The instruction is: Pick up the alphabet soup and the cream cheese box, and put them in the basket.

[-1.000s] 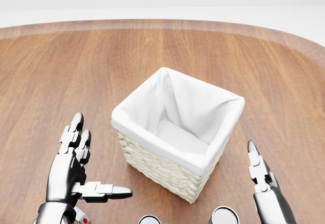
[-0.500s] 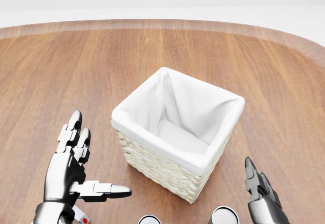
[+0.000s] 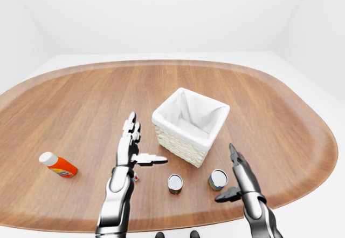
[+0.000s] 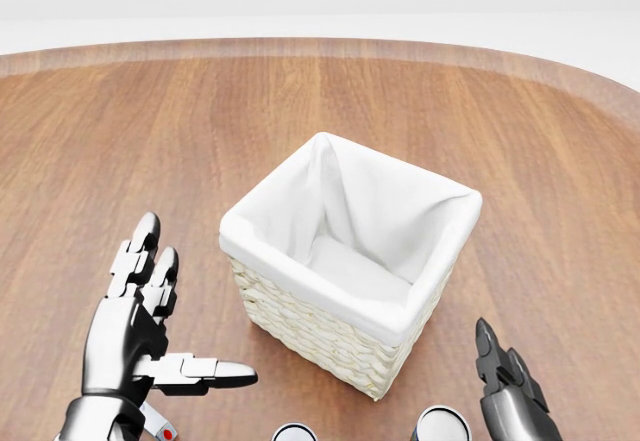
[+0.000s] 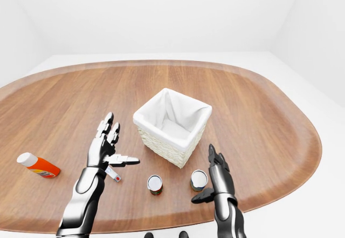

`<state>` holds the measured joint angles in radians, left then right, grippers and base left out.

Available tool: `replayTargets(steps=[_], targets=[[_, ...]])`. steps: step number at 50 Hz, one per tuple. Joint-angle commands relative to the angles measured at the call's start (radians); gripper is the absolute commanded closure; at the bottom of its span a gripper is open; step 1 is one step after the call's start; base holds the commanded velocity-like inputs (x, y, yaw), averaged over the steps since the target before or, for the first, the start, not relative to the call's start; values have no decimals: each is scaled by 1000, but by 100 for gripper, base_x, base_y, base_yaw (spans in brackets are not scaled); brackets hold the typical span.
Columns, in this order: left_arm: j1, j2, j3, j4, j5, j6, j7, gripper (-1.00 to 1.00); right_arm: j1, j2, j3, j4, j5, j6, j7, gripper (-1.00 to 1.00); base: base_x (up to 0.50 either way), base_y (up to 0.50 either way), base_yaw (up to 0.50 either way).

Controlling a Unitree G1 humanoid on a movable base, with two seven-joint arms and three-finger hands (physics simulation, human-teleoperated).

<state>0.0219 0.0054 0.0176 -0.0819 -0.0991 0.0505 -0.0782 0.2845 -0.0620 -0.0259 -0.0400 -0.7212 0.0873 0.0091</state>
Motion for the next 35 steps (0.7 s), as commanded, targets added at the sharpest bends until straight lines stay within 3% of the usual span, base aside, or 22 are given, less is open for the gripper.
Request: replayTargets(steps=[1,5,8,35], targets=[[3,0,0,-17,-6,10,-1,-100,-48,-14,4,46,-23,0,23,-100,0,0,0],[1,0,2,-6,-8,0,-2,-100,-54,-17,0,34,-28,0,47,-100,0,0,0],[3,1,3,-26,-12,17,-2,-100,-61,-17,7,52,-42,0,46,-100,0,0,0],[1,5,20,-55,-40,37,-6,-100,-216,-52,21,313,-58,0,68,-100,0,0,0]])
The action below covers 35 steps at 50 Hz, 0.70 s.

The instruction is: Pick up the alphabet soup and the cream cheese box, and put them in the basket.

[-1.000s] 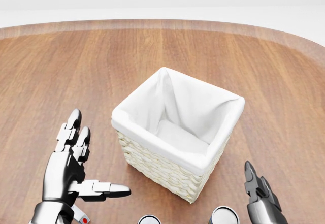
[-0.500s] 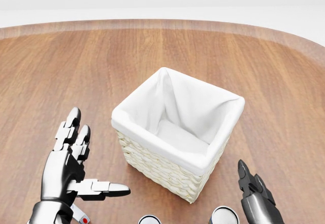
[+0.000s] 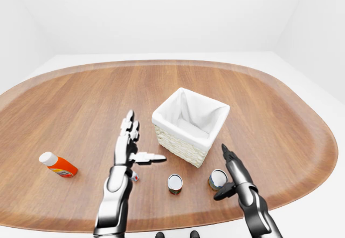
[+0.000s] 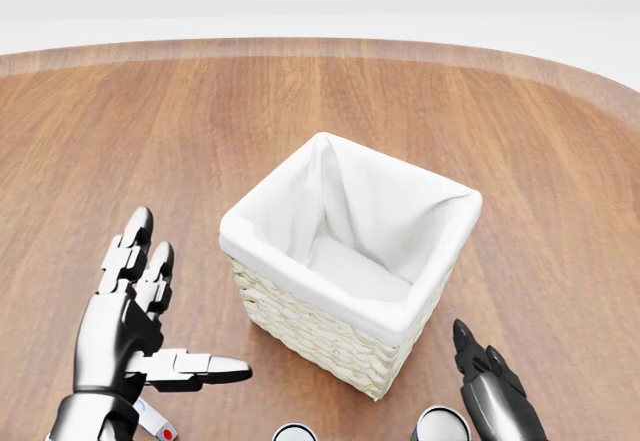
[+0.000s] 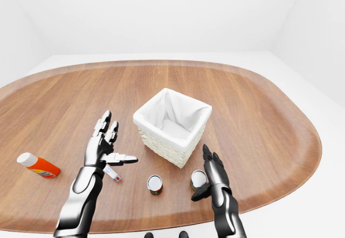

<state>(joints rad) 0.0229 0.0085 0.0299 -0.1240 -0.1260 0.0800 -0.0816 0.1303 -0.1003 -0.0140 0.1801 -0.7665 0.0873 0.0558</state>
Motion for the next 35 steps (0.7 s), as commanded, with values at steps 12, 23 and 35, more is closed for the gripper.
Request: replayTargets(steps=[12,23,35], targets=[[3,2,11,-40,-26,7,-2,-100,-119,-23,33,177,-46,0,44,-100,0,0,0],[3,4,15,-51,-30,7,-2,-100,-71,-18,36,127,-50,0,111,-35,0,0,0],[-2,4,22,-49,-44,7,-3,-100,-44,-6,38,59,-34,0,163,45,0,0,0]])
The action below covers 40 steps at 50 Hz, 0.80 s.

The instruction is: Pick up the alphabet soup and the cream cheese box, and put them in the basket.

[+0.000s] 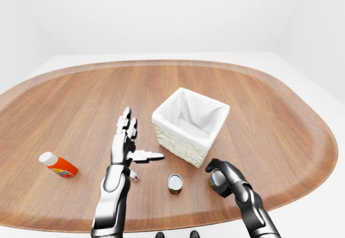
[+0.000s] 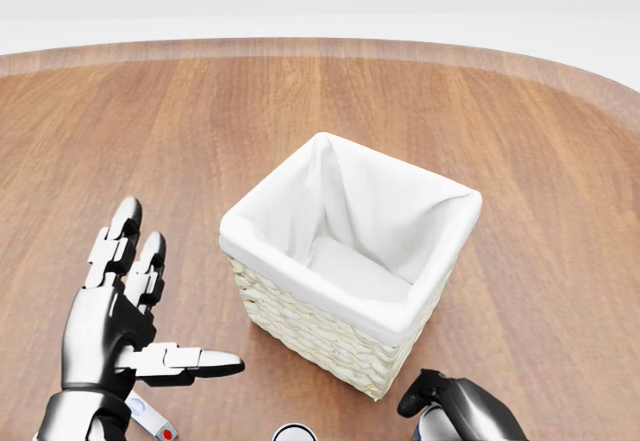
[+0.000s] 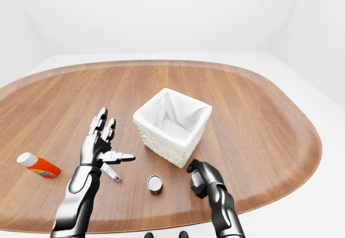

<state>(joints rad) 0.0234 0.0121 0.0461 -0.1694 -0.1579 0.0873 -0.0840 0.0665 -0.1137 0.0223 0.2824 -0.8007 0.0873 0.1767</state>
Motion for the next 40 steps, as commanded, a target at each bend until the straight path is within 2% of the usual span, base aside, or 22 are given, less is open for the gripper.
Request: replayTargets(steps=[1,3,7,18,28,33,40], targets=[[-2,1,7,-5,-14,0,-1,-100,22,7,2,-42,2,0,41,50,0,0,0],[-2,2,7,-13,-16,0,0,-100,23,6,2,-34,9,0,42,58,0,0,0],[1,1,5,-16,-15,0,0,-100,37,9,2,-79,16,0,63,100,0,0,0],[4,0,1,-9,-13,0,-4,-100,84,18,7,-155,16,0,-31,100,0,0,0],[7,0,-1,-17,-11,0,-5,-100,122,30,-5,-296,6,0,-70,100,0,0,0],[8,-1,-2,-15,-10,0,-7,-100,149,36,-8,-370,-11,0,-56,100,0,0,0],[12,-2,-4,-18,-8,0,-6,-100,239,57,18,-606,-69,0,51,100,0,0,0]])
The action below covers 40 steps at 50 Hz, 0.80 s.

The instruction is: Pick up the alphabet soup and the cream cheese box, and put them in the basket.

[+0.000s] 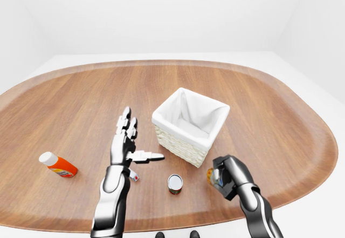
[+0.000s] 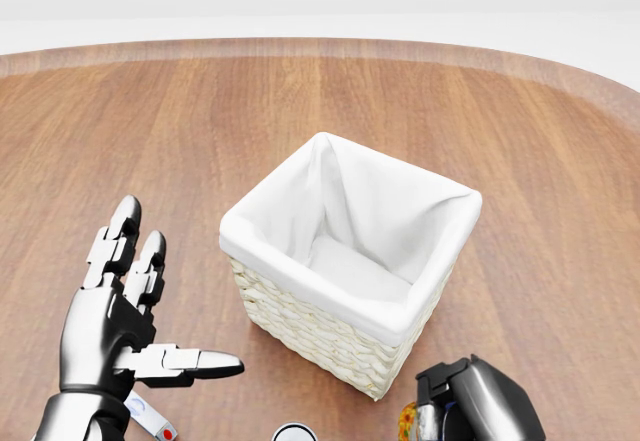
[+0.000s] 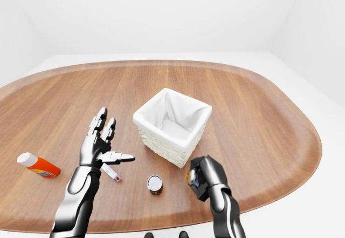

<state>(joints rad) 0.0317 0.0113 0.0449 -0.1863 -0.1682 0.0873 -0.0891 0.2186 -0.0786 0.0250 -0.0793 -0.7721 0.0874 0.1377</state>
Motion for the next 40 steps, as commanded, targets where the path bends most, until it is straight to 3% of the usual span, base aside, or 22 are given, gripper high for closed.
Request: replayTargets(steps=[1,16,27,40], targets=[[3,-1,-2,-2,2,0,0,-100,106,25,24,-291,-112,0,114,100,0,0,0],[2,-1,-3,-3,3,0,0,-100,147,38,10,-547,-196,0,284,100,0,0,0],[1,-1,-4,4,5,0,0,-100,123,85,-97,-795,-321,0,560,100,0,0,0],[0,-2,-8,5,8,0,2,-100,40,122,-147,-934,-413,0,560,100,0,0,0]])
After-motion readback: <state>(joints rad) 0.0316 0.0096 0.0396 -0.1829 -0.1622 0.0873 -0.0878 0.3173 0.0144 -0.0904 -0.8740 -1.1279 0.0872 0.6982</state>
